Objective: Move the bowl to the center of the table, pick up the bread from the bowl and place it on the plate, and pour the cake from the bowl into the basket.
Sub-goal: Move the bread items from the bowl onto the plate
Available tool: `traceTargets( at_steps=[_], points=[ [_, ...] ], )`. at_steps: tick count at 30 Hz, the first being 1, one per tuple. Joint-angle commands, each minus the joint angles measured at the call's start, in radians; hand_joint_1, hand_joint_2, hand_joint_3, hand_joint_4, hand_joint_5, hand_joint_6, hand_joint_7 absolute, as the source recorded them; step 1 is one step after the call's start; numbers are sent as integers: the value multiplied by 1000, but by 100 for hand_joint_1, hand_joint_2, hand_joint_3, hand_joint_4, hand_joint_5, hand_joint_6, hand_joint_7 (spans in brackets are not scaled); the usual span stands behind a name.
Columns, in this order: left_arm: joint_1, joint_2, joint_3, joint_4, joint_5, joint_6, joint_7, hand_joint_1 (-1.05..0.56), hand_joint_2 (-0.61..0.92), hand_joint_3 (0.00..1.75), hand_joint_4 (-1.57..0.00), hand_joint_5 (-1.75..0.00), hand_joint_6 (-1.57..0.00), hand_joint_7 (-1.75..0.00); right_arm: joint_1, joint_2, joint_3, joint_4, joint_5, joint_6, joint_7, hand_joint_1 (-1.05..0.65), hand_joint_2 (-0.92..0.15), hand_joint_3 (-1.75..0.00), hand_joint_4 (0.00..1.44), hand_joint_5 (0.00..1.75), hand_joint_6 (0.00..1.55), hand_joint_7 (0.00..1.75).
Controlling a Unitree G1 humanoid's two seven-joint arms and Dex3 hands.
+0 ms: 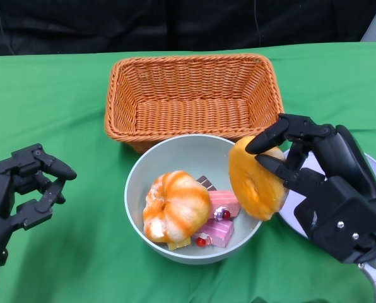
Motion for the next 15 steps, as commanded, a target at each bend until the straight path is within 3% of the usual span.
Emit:
traceTargets(
  at_steps=[1,15],
  points=[
    [-9,16,7,10,-13,-11,2,-5,75,68,-79,-148,-80,-117,4,-4,-24,6,11,-24,-19,-10,-92,-23,71,175,75,100],
    [-14,22,9,16,-11,-11,4,-8,73,68,-78,-151,-81,-115,30,-22,-97,-4,12,-27,-35,-10,-90,-23,71,175,75,100]
  ],
)
